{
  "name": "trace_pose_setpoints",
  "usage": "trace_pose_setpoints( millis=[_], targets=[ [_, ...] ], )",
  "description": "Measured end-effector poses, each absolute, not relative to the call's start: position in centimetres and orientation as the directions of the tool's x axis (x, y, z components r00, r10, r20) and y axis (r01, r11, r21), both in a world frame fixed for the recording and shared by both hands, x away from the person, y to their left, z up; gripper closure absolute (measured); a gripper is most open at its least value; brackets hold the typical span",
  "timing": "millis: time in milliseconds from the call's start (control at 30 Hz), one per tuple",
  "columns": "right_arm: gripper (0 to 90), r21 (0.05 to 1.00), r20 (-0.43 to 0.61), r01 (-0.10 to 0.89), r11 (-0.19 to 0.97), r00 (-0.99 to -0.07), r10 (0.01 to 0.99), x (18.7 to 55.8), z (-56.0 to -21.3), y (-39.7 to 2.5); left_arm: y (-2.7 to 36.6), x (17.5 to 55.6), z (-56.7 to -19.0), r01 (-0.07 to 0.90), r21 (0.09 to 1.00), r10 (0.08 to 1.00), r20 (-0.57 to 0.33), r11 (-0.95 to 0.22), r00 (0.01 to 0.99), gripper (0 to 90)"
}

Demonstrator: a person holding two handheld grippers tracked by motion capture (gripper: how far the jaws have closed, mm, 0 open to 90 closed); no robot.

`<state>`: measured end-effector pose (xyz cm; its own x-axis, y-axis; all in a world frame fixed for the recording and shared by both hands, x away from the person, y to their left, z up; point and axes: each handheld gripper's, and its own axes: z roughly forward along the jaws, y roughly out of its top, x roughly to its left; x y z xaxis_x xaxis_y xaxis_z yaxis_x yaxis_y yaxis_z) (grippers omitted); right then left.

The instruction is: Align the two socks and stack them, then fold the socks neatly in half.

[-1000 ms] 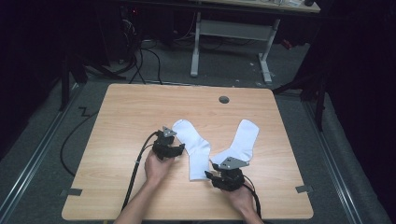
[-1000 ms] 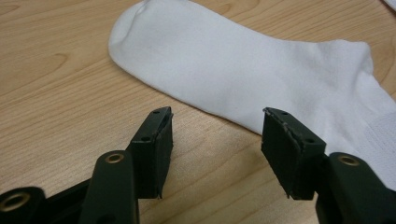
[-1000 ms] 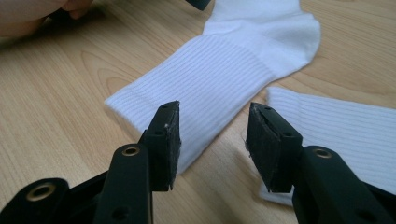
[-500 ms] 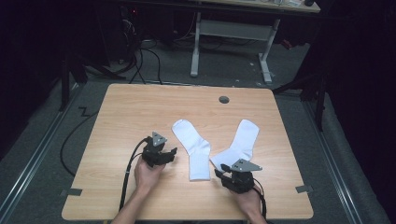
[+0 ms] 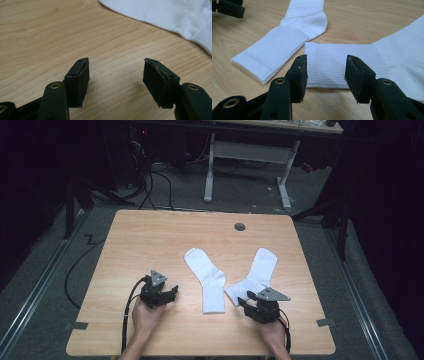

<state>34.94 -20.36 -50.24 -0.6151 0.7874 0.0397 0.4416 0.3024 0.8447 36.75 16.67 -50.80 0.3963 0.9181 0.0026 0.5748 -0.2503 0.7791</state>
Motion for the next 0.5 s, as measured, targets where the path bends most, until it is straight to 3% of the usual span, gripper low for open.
trace_pose_setpoints(
  millis=[267, 500],
  targets=[
    [54.1, 0.826, 0.017, 0.484, 0.289, -0.534, 0.845, 36.5, -49.8, -22.1, 16.8, 36.4, -51.0, 0.593, 0.762, 0.922, 0.012, -0.259, 0.386, 30.1],
    [56.0, 0.806, 0.005, 0.524, 0.275, -0.470, 0.883, 38.4, -49.5, -23.1, 16.8, 36.4, -51.0, 0.596, 0.761, 0.924, 0.012, -0.257, 0.382, 28.2]
  ],
)
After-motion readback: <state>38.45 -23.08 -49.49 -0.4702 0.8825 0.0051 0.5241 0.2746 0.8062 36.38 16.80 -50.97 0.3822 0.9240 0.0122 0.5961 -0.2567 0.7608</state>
